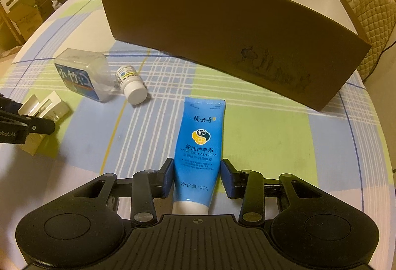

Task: Organize objects
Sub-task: 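Carry white clip with left tool and blue tube with right tool over the brown box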

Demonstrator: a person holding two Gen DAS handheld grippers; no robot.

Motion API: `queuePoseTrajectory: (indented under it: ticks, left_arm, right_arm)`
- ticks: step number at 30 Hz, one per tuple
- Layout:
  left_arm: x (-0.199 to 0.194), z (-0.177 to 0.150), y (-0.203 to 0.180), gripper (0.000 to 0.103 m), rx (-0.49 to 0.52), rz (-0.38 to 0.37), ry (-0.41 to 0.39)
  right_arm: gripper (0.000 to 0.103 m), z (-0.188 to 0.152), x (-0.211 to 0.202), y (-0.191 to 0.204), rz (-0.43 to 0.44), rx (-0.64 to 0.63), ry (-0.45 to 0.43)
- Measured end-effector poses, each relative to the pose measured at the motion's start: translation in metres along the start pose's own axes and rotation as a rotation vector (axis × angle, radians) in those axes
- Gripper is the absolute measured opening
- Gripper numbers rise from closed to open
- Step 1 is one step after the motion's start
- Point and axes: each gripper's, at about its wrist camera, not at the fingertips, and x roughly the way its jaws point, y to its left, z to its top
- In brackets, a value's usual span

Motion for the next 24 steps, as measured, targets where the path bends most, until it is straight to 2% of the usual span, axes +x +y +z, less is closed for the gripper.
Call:
queuePoseTrajectory:
  ticks: [14, 21, 24]
  left_arm:
    - [-0.006, -0.008, -0.014, 0.040, 0.018, -0.004, 0.005]
    - [-0.009, -0.011, -0.022, 0.039, 0.038, -0.007, 0.013]
    - [-0.011, -0.013, -0.022, 0.038, 0.036, -0.016, 0.014]
  right_arm:
    - [0.036, -0.016, -0.011, 0.000, 0.043, 0.004, 0.019]
    - [0.036, -0.020, -0.016, -0.007, 0.074, 0.054, 0.029]
    - [0.036, -0.020, -0.018, -0.014, 0.114, 0.108, 0.038]
